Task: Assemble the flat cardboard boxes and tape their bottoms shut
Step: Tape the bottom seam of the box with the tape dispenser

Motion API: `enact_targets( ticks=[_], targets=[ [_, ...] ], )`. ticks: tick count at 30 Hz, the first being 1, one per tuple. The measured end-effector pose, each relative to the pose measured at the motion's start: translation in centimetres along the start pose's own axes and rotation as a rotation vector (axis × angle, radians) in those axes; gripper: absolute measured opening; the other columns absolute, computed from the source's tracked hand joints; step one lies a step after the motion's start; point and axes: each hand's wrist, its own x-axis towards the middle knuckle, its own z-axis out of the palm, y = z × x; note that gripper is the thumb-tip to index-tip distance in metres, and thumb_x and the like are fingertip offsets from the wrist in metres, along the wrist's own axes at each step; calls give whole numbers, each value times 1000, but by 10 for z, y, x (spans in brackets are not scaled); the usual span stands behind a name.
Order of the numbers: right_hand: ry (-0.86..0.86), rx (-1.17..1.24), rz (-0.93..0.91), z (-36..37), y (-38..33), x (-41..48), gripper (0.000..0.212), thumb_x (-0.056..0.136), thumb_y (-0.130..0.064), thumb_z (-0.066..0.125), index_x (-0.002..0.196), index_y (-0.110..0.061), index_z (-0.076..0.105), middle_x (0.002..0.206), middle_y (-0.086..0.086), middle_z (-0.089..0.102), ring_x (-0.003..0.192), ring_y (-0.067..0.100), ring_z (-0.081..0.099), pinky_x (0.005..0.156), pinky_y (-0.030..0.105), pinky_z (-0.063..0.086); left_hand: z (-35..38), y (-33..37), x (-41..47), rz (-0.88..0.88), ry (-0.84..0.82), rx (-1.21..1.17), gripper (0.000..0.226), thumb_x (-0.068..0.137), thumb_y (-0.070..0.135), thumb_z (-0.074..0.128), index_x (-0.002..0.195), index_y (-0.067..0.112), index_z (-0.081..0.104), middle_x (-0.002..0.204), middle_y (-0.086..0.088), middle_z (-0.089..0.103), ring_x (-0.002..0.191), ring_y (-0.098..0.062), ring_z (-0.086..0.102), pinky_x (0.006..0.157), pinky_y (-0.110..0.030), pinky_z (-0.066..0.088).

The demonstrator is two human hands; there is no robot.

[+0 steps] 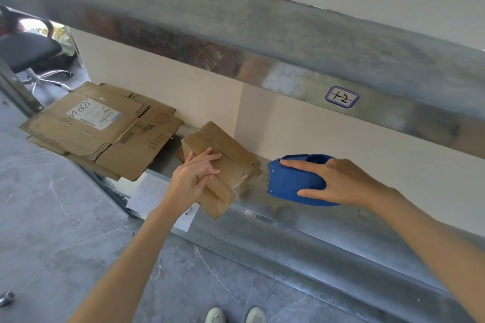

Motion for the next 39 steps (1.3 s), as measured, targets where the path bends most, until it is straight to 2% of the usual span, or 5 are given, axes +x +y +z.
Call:
enact_targets(
  ticks=[7, 18, 25, 31, 39],
  targets=[
    [-25, -5, 18, -3, -5, 5, 69, 90, -64, 50, 129, -79, -4, 80, -17, 53, 68, 1, 45, 66, 20, 33, 10, 1, -4, -14, 11, 95, 41, 68, 49, 80, 83, 13, 66, 129, 5, 64, 138, -14, 44, 122, -45, 14],
    [-51, -4, 23, -5, 0, 6, 67, 89, -65, 50, 128, -81, -2, 86, -17, 57, 62, -2, 41, 62, 11, 28, 1, -7, 2, -41, -16, -39, 7, 81, 17, 77, 82, 11, 73, 126, 7, 64, 134, -13, 49, 120, -53, 23],
    [-48, -14, 11, -2, -1, 10, 67, 89, -66, 50, 129, -80, -1, 89, -19, 55, 61, -4, 39, 63, 12, 29, 14, -1, -2, -33, 73, 96, 44, 57, 40, 91, 80, 14, 64, 124, 6, 66, 133, -11, 49, 120, -40, 21],
    [-58, -4, 10, -1, 2, 12, 67, 88, -65, 51, 130, -81, 0, 84, -16, 55, 59, -2, 42, 61, 12, 30, 13, -5, 2, -22, 65, 132, 35, 64, 20, 90, 83, 9, 64, 122, 5, 67, 131, -14, 50, 118, -47, 27],
    [-13, -50, -33, -6, 5, 13, 70, 90, -66, 47, 124, -82, -13, 87, -14, 59, 74, 10, 48, 74, 25, 46, 15, 9, -1, 35, -140, 360, 92, 66, 53, 85, 144, 28, 45, 134, -7, 49, 137, -25, 32, 112, -60, 30]
  ],
)
